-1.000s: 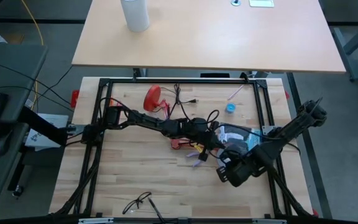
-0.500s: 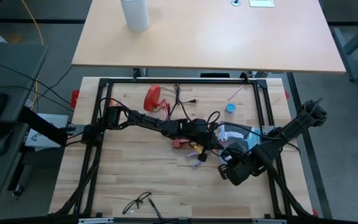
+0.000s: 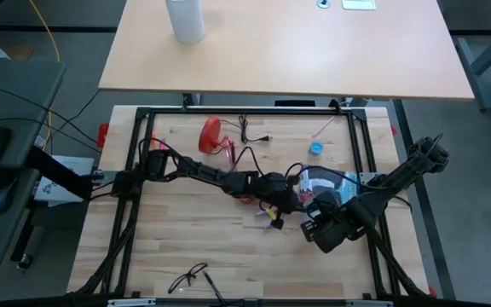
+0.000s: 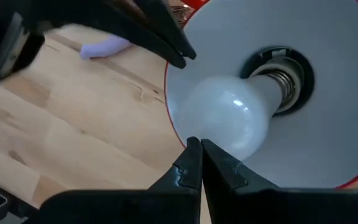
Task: Screw lightbulb
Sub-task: Insert the lightbulb into the desk lamp
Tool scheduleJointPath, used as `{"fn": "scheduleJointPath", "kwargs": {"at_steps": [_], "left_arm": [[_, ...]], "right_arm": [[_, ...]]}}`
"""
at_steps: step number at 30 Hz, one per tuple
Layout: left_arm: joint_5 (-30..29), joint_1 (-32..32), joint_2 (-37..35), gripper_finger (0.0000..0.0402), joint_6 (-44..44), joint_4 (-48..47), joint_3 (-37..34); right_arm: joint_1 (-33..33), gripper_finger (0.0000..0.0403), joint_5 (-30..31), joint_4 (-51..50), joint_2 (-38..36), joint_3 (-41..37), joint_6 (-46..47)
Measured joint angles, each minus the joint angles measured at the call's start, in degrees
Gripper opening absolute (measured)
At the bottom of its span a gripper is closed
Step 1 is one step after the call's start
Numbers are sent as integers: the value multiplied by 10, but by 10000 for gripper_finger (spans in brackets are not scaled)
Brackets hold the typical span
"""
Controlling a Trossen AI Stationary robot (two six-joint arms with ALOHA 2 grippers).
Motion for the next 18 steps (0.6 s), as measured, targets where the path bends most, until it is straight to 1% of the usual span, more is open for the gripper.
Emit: {"fn": "scheduleJointPath", "kwargs": {"at_steps": [3, 7, 12, 15, 18], "left_arm": [[-19, -1, 0, 0, 19, -2, 0], [-23, -1, 1, 0, 18, -6, 0], [-32, 0, 1, 0, 18, -2, -1], [-34, 0, 1, 0, 18, -2, -1], [-34, 1, -3, 0, 18, -6, -1]], "right_arm": [[0, 0, 0, -6, 0, 0, 4], [0, 0, 0, -9, -1, 0, 5], [0, 0, 2, 47, -7, 1, -8], [1, 0, -11, 49, 1, 1, -12], [5, 0, 8, 43, 1, 1, -8]]}}
